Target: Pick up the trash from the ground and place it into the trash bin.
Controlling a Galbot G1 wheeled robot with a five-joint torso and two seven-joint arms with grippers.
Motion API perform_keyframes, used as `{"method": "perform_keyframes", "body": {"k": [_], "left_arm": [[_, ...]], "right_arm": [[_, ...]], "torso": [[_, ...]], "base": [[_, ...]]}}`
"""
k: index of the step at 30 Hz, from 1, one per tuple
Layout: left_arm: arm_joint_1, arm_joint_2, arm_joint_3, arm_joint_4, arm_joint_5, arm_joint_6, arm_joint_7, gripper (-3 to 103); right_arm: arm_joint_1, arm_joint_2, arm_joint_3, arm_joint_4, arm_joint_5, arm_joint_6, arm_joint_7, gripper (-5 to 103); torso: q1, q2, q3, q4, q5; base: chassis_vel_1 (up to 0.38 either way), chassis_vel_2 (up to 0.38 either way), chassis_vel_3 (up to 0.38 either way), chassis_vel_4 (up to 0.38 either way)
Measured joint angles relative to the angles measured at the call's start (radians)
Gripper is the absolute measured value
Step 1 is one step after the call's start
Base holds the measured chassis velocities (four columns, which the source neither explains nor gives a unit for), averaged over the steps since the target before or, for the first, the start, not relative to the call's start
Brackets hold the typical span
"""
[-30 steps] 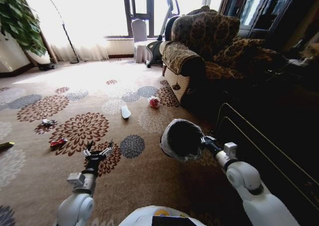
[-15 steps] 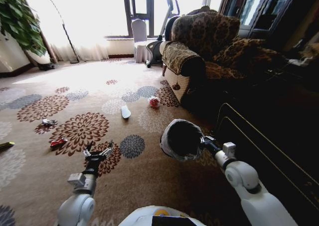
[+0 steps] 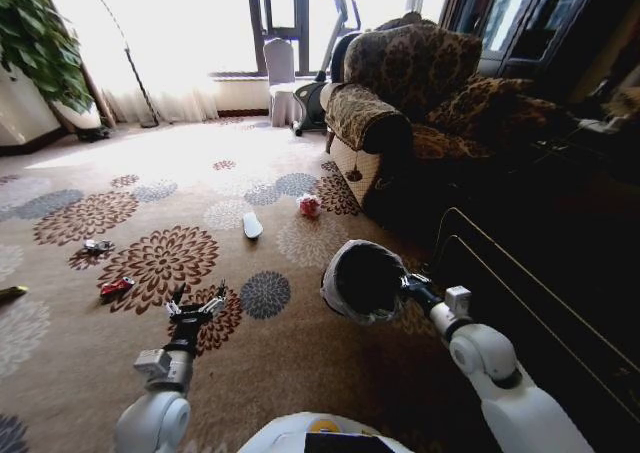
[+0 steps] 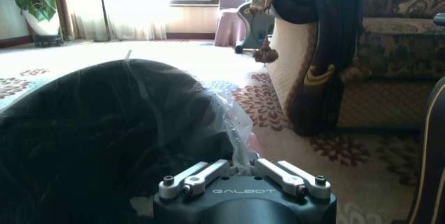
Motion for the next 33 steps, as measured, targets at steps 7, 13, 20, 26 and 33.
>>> {"method": "perform_keyframes", "body": {"k": [7,13,20,26,33], "left_arm": [[-0.001,-0.009,0.005,-0.011,0.008,0.007,0.000,100],[0.001,-0.019,0.007,-0.014,0.012,0.023,0.000,100],[0.005,-0.025,0.006,-0.015,0.016,0.031,0.000,100],[0.012,-0.041,0.010,-0.013,0.041,0.028,0.001,100],[0.012,-0.044,0.022,0.004,0.065,0.018,-0.003,100]], "right_arm": [[0.001,-0.001,0.003,-0.006,0.000,0.006,0.000,1],[0.009,0.000,0.001,-0.015,0.000,0.007,0.000,1],[0.013,0.003,-0.002,-0.025,-0.003,0.013,0.000,1],[0.012,-0.003,-0.005,-0.030,-0.004,0.016,0.000,1],[0.015,-0.019,-0.008,-0.030,0.005,0.016,0.000,1]], "torso": [[0.000,0.000,0.000,0.0000,0.0001],[0.000,0.000,0.000,-0.0001,-0.0001],[0.000,0.000,0.000,0.0001,0.0000],[0.000,0.000,0.000,-0.0001,0.0001],[0.000,0.000,0.000,-0.0002,-0.0001]], "base": [[-0.121,0.130,0.118,-0.128],[-0.143,0.158,0.132,-0.162],[-0.125,0.165,0.180,-0.121],[-0.122,0.201,0.204,-0.097],[-0.099,0.206,0.207,-0.100]]}}
